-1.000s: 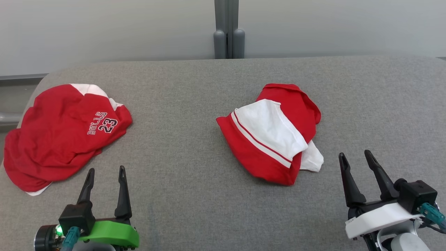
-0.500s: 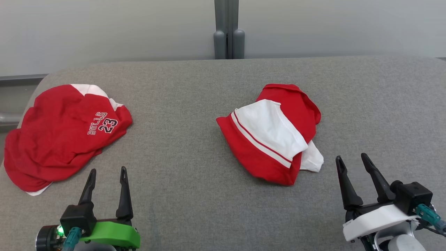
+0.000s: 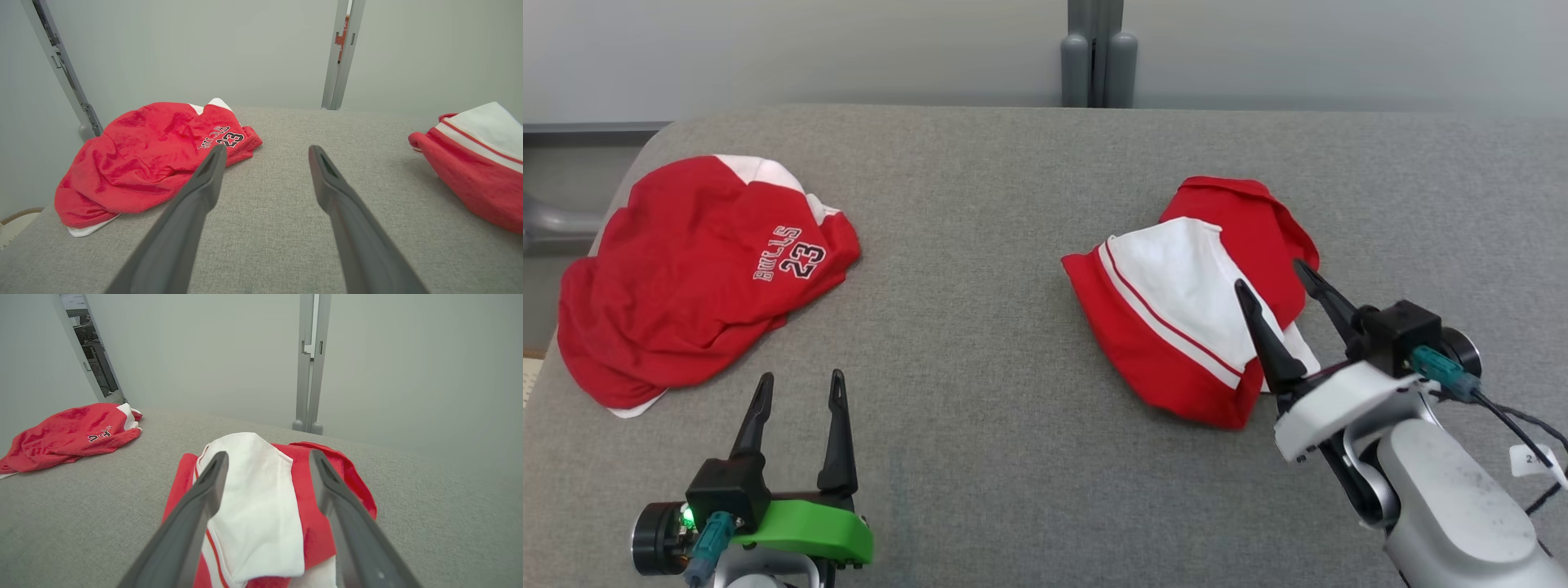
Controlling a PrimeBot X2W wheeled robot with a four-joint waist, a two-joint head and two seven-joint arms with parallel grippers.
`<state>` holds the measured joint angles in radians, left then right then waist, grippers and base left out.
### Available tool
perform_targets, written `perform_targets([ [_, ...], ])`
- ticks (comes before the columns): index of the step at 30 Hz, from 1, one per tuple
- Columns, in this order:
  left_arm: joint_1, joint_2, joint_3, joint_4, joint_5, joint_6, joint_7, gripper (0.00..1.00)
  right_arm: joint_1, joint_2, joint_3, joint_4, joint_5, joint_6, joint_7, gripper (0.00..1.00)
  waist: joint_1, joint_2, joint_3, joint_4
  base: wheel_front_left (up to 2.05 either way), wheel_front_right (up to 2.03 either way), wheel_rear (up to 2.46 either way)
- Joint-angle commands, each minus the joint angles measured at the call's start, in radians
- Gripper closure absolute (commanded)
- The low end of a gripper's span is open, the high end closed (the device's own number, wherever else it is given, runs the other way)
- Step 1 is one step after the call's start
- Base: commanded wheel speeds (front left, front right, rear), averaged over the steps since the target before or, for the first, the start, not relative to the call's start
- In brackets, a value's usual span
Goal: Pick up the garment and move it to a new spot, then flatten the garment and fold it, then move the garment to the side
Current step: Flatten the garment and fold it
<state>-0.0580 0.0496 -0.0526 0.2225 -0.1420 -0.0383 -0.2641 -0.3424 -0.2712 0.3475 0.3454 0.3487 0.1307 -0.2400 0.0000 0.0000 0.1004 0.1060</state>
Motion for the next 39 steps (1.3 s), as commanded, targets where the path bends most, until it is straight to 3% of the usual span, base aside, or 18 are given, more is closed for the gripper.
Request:
perform_targets([
  [1, -0.017, 0.002, -0.007, 0.0, -0.014, 0.006, -0.001, 0.0, -0.043, 0.0, 0.018, 0.029, -0.002, 0.0, 0.008, 0.0, 0.0, 0.0, 0.025, 0.028, 0.0, 0.0, 0.0],
  [15, -0.063, 0.002, -0.085, 0.007, -0.054, 0.036, -0.001, 0.0, -0.293, 0.064, 0.135, 0.41, 0.049, 0.0, 0.153, 0.0, 0.0, 0.0, 0.091, 0.117, 0.0, 0.0, 0.0],
  [16, -0.065, 0.002, -0.087, 0.008, -0.054, 0.038, -0.001, 0.0, -0.298, 0.066, 0.144, 0.428, 0.055, 0.0, 0.16, 0.29, 0.0, 0.0, 0.093, 0.119, 0.0, 0.0, 0.0],
  [17, -0.068, 0.002, -0.09, 0.008, -0.057, 0.039, 0.0, 0.0, -0.305, 0.073, 0.152, 0.442, 0.068, 0.0, 0.16, 1.0, 0.0, 0.0, 0.095, 0.121, 0.0, 0.0, 0.0],
  [30, -0.064, 0.002, -0.089, 0.019, -0.063, 0.04, -0.001, 0.0, -0.352, 0.078, 0.224, 0.457, 0.084, 0.0, -0.011, 1.0, 0.0, 0.0, 0.063, 0.105, 0.0, 0.0, 0.0],
  [39, -0.06, 0.002, -0.099, 0.011, -0.075, 0.047, 0.0, 0.0, -0.338, 0.18, 0.288, 0.379, 0.013, 0.0, -0.026, 1.0, 0.0, 0.0, 0.054, 0.135, 0.0, 0.0, 0.0],
])
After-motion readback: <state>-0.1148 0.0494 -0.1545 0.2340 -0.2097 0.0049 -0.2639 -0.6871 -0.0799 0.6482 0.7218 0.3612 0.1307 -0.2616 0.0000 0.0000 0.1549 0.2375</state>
